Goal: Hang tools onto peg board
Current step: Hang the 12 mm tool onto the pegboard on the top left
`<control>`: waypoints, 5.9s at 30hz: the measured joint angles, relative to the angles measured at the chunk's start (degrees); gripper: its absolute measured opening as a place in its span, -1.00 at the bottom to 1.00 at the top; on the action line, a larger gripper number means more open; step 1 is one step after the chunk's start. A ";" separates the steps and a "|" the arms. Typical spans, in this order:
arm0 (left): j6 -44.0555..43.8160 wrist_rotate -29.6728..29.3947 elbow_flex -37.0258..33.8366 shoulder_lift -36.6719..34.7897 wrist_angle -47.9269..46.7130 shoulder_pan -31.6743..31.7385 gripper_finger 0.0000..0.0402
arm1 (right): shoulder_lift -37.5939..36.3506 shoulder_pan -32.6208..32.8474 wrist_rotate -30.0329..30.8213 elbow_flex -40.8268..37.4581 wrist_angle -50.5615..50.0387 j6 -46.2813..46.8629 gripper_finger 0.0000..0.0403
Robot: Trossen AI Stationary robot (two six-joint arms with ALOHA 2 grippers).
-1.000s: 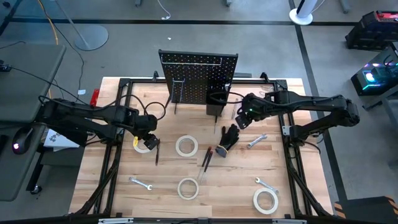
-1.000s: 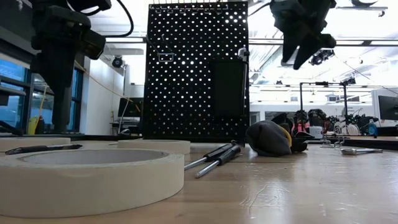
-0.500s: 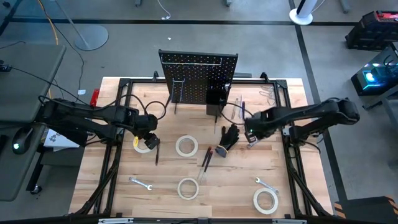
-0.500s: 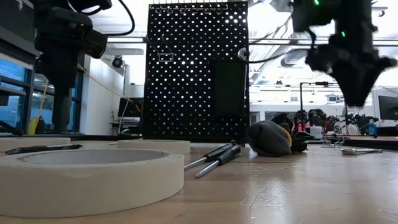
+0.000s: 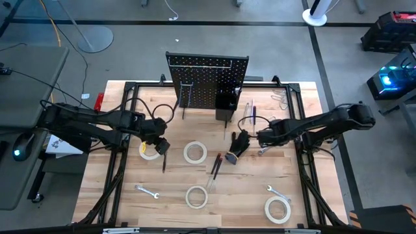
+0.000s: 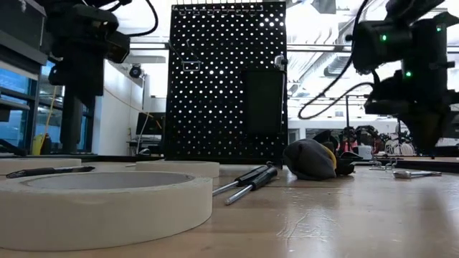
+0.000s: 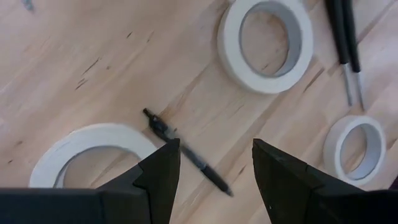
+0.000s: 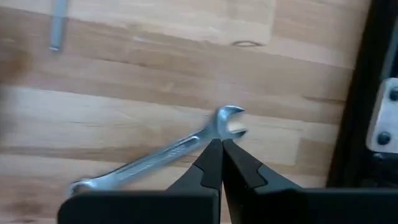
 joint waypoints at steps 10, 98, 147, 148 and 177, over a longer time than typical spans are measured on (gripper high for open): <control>-0.02 -1.12 0.00 0.00 4.87 0.00 -0.06 | 0.49 -0.04 -2.70 -3.45 10.93 1.31 -1.00; 19.97 -7.66 37.24 64.22 48.48 -16.49 -1.00 | 14.89 27.64 3.29 -2.41 52.24 40.19 -1.00; 26.93 -10.74 37.75 74.09 58.39 -17.18 -1.00 | 6.10 37.99 -0.13 10.12 19.99 37.97 -1.00; 26.90 -10.89 37.75 74.37 59.02 -17.30 -1.00 | 6.10 37.95 -0.53 10.11 18.98 36.26 -1.00; 28.24 -16.40 37.26 76.43 68.66 -17.28 -1.00 | 27.07 31.81 -5.61 11.00 31.44 -57.24 -0.26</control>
